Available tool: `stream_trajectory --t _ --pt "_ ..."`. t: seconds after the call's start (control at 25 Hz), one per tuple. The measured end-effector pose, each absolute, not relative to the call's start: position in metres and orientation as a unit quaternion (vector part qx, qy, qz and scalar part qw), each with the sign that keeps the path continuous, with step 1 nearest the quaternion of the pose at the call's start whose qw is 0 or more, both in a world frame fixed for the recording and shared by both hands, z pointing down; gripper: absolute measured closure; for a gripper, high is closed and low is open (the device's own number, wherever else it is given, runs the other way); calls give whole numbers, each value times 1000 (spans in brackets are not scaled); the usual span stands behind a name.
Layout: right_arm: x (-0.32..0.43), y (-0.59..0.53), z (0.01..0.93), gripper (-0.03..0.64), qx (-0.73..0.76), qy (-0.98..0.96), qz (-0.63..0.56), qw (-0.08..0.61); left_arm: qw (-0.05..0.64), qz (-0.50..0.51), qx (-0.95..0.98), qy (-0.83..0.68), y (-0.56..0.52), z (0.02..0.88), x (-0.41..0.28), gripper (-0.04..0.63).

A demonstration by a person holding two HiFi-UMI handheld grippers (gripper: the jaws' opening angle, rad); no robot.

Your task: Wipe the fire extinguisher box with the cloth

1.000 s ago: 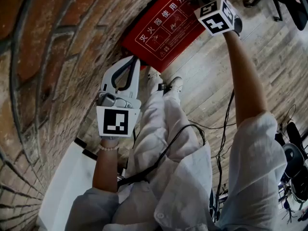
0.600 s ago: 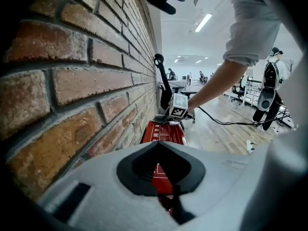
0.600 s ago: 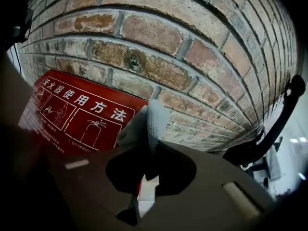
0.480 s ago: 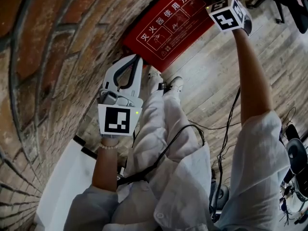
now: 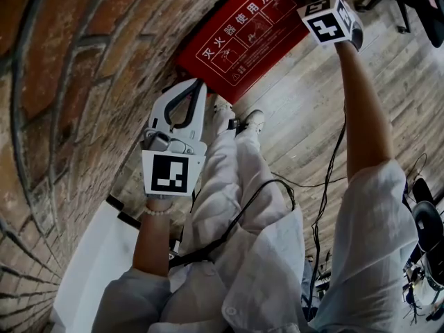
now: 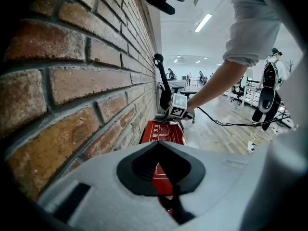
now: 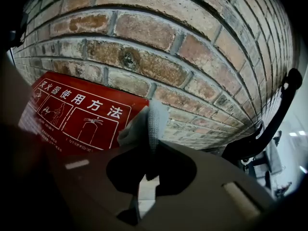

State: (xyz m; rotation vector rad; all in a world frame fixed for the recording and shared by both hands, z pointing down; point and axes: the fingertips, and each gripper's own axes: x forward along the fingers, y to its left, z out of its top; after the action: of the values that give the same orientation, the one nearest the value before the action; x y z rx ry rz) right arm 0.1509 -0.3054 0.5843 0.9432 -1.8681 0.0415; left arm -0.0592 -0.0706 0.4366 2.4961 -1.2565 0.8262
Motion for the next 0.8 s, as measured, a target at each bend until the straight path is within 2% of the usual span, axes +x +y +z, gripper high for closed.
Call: stream_trajectory --t 0.44,0.8 --pt "150 -305 581 598 395 -775 20 493 116 280 852 -426 -70 437 -59 597" --pt "117 -280 545 598 372 -819 -11 437 112 274 850 -435 -72 431 -66 597"
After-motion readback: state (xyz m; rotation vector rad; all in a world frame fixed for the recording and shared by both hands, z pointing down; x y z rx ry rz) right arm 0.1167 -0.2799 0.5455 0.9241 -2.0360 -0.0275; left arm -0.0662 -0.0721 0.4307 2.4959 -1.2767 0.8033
